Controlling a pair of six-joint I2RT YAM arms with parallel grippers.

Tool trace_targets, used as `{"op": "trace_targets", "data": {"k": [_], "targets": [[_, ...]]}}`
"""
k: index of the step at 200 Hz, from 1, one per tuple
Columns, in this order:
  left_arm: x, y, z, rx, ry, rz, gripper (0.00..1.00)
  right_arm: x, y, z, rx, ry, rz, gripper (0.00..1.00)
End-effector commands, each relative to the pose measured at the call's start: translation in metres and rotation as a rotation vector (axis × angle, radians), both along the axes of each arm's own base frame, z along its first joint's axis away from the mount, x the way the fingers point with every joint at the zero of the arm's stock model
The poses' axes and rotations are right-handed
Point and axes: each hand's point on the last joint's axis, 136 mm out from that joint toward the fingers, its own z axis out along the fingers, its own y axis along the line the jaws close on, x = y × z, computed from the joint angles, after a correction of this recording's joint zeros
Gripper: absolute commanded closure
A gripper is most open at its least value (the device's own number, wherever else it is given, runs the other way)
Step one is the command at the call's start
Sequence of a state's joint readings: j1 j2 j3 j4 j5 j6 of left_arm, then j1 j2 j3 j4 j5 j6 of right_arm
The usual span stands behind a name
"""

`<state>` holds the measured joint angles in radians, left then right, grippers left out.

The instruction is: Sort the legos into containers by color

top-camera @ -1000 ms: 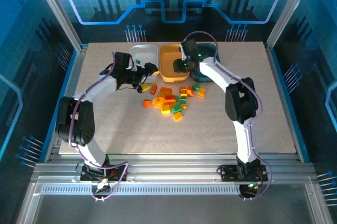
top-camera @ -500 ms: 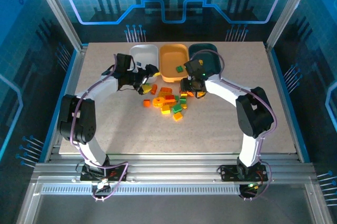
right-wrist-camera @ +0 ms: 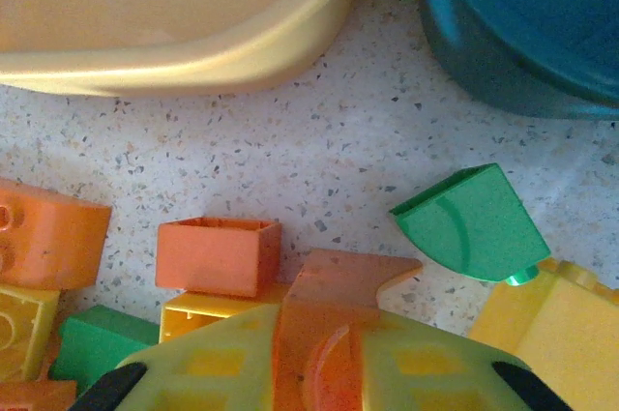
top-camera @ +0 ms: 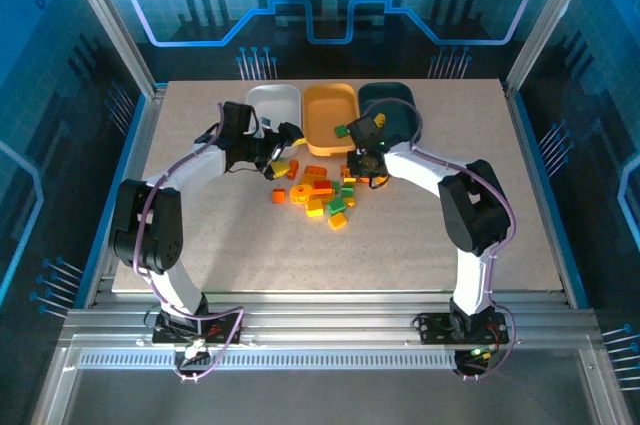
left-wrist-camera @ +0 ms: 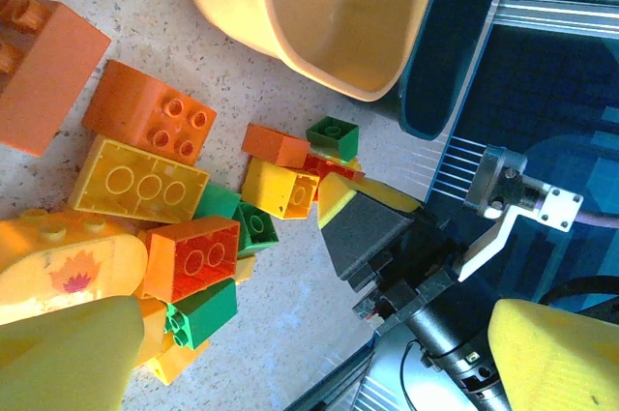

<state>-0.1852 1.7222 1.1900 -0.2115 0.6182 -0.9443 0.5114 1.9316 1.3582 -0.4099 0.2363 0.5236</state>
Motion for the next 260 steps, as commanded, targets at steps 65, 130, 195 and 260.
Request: {"op": "trace_targets", "data": {"k": [65, 130, 195, 260], "targets": [[0.0, 0.007, 0.017, -0.024, -0.017, 0.009, 0.06, -0.028, 0.025, 0.097, 0.044, -0.207, 0.097, 0.77], [0.018, 0.072, 0.033, -0.093, -0.042, 0.206, 0.06, 0.015, 0.154, 0.126, 0.304, -0.348, 0.378, 0.77], [0.025, 0.09, 0.04, -0.161, -0.051, 0.257, 0.06, 0.066, 0.205, 0.113, 0.351, -0.335, 0.426, 0.77], [0.027, 0.089, 0.041, -0.172, -0.058, 0.254, 0.06, 0.09, 0.221, 0.083, 0.318, -0.26, 0.401, 0.52]]}}
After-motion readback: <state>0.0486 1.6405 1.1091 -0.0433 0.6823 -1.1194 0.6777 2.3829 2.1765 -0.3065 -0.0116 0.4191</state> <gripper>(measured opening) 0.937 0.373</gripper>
